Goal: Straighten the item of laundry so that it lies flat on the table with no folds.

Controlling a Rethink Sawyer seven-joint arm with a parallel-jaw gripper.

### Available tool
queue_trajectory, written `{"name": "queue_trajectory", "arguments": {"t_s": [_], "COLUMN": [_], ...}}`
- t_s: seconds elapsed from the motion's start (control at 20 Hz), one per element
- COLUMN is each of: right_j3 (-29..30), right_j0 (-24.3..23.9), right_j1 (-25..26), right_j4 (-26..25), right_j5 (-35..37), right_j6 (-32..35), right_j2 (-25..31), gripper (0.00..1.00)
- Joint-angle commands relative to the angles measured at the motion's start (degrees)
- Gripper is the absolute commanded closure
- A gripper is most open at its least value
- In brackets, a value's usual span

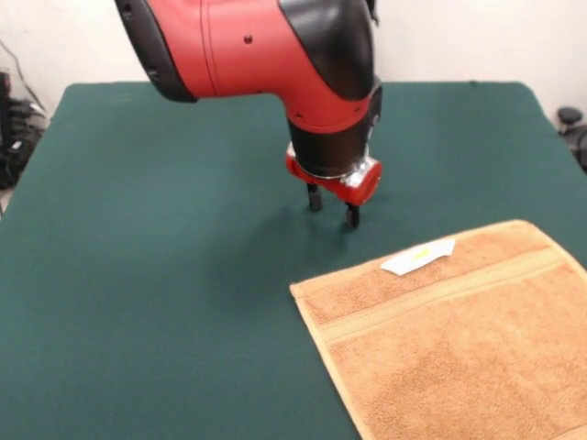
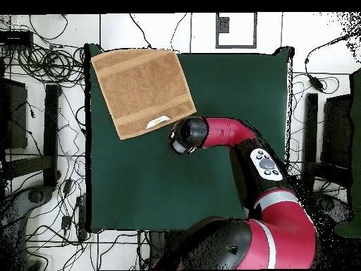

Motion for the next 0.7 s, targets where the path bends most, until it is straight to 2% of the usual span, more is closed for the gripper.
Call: {"name": "queue_trajectory", "arguments": {"t_s": [0.05, 0.15, 0.3, 0.55, 0.7], "right_j3": [-6.29, -14.08, -21.09, -24.62, -26.01], "right_j0": [4.06, 6.16, 7.81, 8.27, 7.17], "right_j1": [14.82, 21.08, 26.31, 28.28, 29.27], "right_j4": [-5.95, -11.81, -16.73, -19.84, -21.0], "right_j5": [-1.01, -9.61, -15.68, -16.25, -15.16], "right_j6": [-7.14, -6.43, -5.0, -3.32, -5.58], "right_j2": [-1.07, -2.7, -4.23, -4.36, -2.83], "gripper": [0.0, 0.0, 0.0, 0.0, 0.0]}}
